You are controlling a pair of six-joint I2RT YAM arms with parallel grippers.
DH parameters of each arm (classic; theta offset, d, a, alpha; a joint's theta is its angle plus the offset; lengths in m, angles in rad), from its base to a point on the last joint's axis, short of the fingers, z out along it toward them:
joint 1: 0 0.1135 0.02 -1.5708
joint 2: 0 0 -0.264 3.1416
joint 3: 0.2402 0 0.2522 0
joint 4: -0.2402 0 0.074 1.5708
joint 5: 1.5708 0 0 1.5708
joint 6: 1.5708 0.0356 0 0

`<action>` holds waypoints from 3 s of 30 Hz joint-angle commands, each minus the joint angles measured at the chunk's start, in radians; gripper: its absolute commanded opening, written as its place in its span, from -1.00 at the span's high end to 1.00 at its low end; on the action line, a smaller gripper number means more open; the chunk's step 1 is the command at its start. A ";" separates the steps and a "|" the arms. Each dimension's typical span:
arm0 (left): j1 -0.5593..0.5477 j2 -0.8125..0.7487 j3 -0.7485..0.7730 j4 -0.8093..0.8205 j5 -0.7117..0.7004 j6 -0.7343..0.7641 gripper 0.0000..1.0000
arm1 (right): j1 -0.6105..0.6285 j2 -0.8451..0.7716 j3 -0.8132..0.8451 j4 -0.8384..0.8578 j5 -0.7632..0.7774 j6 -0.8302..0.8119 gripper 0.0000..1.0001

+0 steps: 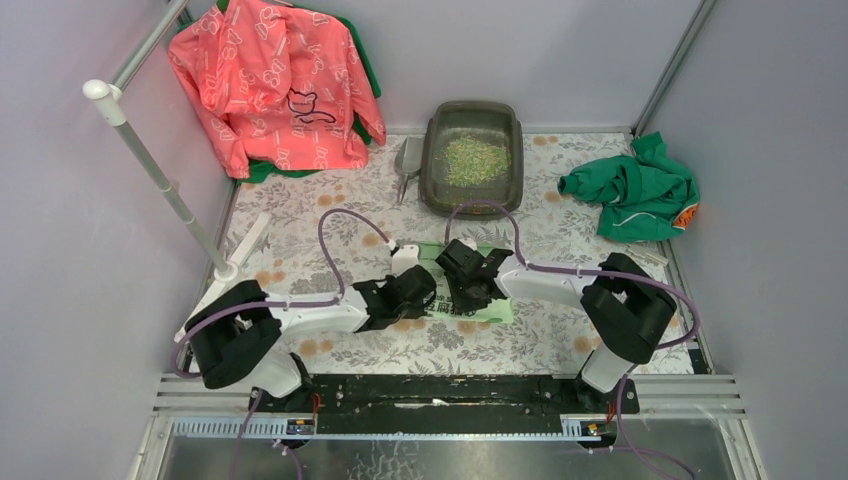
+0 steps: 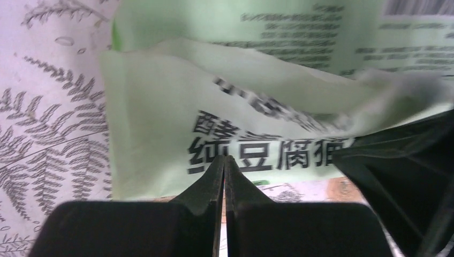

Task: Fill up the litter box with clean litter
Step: Adjust the cat litter bag at the center of the board, then close the cat litter bag at the center of the board.

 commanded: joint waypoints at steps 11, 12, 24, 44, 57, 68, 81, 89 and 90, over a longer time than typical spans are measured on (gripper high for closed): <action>0.023 -0.129 -0.147 0.052 -0.050 -0.043 0.89 | 0.034 -0.043 -0.042 0.006 -0.003 0.021 0.35; 0.022 -0.142 -0.131 0.035 -0.054 -0.038 0.89 | 0.035 -0.050 -0.027 0.001 -0.003 0.018 0.34; 0.056 -0.126 -0.013 -0.021 -0.084 0.041 0.88 | 0.043 0.001 0.112 -0.025 -0.027 -0.002 0.31; 0.071 -0.123 -0.257 0.080 -0.050 -0.052 0.89 | 0.066 0.045 -0.046 0.062 -0.033 0.038 0.31; 0.071 -0.141 -0.272 0.082 -0.051 -0.051 0.89 | 0.011 -0.109 -0.249 0.044 0.051 0.071 0.26; -0.011 -0.134 -0.113 0.097 -0.008 -0.013 0.86 | 0.006 0.003 -0.169 0.094 -0.008 0.065 0.27; -0.074 0.160 -0.023 0.247 0.062 -0.031 0.85 | 0.005 -0.022 -0.193 0.113 -0.038 0.074 0.28; 0.004 0.052 -0.207 0.281 0.086 -0.065 0.85 | -0.004 -0.025 -0.205 0.124 -0.045 0.070 0.27; 0.015 0.028 -0.231 0.274 0.084 -0.067 0.85 | -0.005 -0.026 -0.207 0.127 -0.046 0.070 0.27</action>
